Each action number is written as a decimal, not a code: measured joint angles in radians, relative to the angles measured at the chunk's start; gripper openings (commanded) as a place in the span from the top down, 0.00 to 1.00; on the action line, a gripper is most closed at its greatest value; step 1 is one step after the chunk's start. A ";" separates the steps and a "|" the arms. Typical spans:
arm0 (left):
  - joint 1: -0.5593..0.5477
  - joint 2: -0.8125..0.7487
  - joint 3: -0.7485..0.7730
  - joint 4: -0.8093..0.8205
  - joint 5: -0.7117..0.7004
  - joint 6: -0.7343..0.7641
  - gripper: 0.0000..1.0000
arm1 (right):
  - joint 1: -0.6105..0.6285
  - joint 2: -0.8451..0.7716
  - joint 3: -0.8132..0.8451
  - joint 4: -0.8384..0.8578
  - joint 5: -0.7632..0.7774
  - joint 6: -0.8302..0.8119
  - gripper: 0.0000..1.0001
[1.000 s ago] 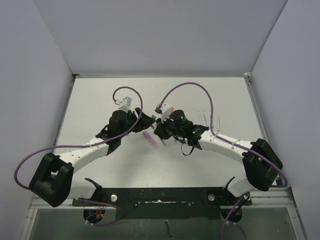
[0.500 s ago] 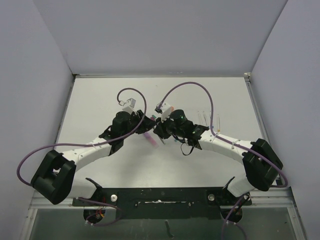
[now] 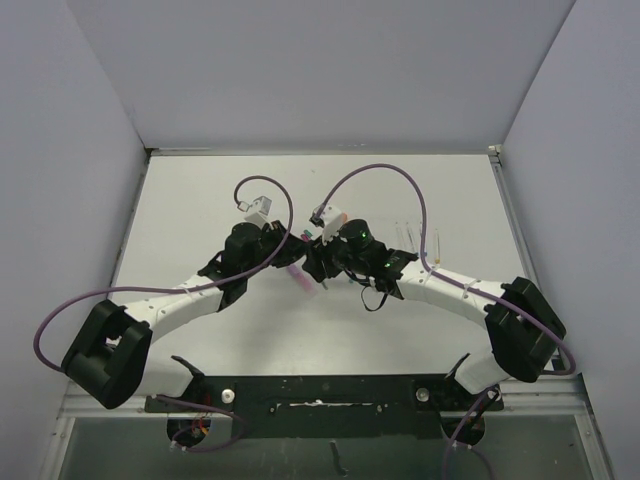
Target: Open the pen caps
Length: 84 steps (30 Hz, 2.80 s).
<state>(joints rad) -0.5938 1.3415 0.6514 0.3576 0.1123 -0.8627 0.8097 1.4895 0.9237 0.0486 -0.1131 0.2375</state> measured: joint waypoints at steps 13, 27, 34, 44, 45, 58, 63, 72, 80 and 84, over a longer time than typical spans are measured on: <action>-0.001 -0.020 0.000 0.000 0.001 -0.001 1.00 | 0.003 0.021 0.014 -0.005 0.000 0.002 0.79; 0.007 -0.029 0.016 -0.042 0.003 0.019 1.00 | 0.003 0.023 0.021 -0.022 0.002 0.006 1.00; 0.129 -0.026 0.076 -0.105 0.195 0.018 1.00 | 0.002 -0.022 -0.016 0.074 0.011 0.013 1.00; 0.348 0.079 0.165 -0.110 0.027 0.104 1.00 | -0.020 -0.114 -0.106 -0.136 0.043 0.013 1.00; 0.345 0.082 0.165 -0.117 0.024 0.111 1.00 | -0.024 -0.117 -0.106 -0.149 0.052 0.013 1.00; 0.338 0.134 0.249 -0.458 -0.011 0.303 1.00 | -0.210 -0.142 -0.041 -0.274 0.199 0.008 1.00; 0.314 0.218 0.289 -0.551 -0.034 0.365 1.00 | -0.245 -0.142 -0.026 -0.293 0.222 0.000 1.00; 0.241 0.332 0.359 -0.606 -0.084 0.414 0.99 | -0.326 -0.134 -0.021 -0.297 0.225 -0.007 1.00; 0.236 0.417 0.388 -0.623 -0.113 0.425 0.91 | -0.364 -0.051 -0.005 -0.280 0.225 -0.018 1.00; 0.233 0.445 0.394 -0.627 -0.127 0.427 0.86 | -0.364 0.022 0.021 -0.275 0.230 -0.022 1.00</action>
<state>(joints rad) -0.3611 1.7866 1.0458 -0.2691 -0.0143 -0.4355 0.4461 1.5112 0.9443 -0.2264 0.1165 0.2157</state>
